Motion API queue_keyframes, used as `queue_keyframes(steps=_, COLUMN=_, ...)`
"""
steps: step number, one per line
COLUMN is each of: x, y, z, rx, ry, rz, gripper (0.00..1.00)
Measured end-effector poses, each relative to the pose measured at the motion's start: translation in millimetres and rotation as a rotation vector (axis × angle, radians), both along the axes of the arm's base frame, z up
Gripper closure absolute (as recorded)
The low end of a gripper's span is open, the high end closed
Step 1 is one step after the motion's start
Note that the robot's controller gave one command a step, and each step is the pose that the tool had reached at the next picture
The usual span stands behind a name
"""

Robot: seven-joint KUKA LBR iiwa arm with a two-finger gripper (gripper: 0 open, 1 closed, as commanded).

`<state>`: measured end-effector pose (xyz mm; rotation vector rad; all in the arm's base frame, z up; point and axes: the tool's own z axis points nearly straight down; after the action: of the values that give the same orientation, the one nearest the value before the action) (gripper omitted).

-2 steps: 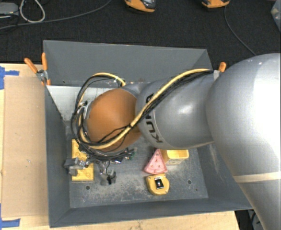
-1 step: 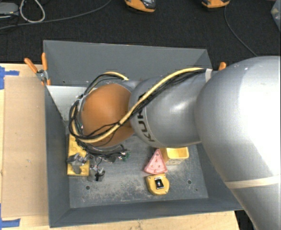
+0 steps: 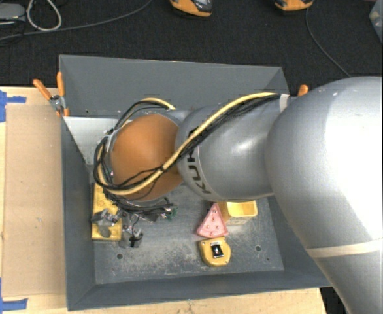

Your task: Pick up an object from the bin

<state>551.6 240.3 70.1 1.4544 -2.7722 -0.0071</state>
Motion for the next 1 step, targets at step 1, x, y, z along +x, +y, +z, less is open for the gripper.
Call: queue_keyframes(steps=1, x=0.0, y=-0.5, z=2.9, rx=0.0, ry=0.001, rz=-0.004, gripper=1.0)
